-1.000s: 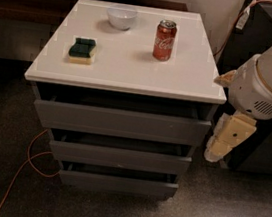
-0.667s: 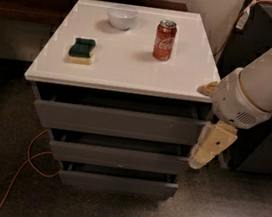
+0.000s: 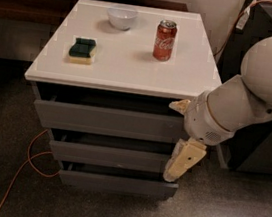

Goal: Place coke can into middle drawer

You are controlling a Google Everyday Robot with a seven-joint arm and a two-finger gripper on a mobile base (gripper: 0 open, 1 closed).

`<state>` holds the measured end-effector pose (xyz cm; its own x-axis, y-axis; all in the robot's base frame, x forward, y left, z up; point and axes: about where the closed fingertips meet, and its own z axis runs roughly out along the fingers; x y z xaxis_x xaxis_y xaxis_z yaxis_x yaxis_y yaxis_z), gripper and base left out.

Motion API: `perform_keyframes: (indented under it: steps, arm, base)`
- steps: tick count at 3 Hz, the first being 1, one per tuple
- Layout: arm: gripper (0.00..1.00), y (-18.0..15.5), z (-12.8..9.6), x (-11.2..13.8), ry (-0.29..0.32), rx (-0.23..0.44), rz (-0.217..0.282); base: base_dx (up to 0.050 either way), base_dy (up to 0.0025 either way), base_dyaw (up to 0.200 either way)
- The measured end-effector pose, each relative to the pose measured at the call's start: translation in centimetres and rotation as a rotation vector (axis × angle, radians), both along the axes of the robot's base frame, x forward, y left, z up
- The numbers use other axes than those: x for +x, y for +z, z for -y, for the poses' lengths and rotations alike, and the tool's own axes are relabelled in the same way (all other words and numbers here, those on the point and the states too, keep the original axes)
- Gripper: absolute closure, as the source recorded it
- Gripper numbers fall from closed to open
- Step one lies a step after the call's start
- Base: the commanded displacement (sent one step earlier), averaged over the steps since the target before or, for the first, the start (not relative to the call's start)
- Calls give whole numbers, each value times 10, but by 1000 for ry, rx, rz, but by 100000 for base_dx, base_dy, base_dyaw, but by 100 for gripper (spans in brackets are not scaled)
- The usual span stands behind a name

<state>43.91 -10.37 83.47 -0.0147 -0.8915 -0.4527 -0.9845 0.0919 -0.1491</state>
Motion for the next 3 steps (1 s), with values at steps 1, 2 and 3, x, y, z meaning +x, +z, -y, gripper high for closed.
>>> perform_keyframes:
  steps: [1, 2, 3]
  arm:
    - [0, -18, -20, -4, 43, 24, -5]
    - [0, -30, -43, -8, 82, 29, 9]
    - [0, -60, -71, -7, 107, 0, 3]
  base:
    - [0, 0, 0]
    - [0, 0, 0]
    - [0, 0, 0]
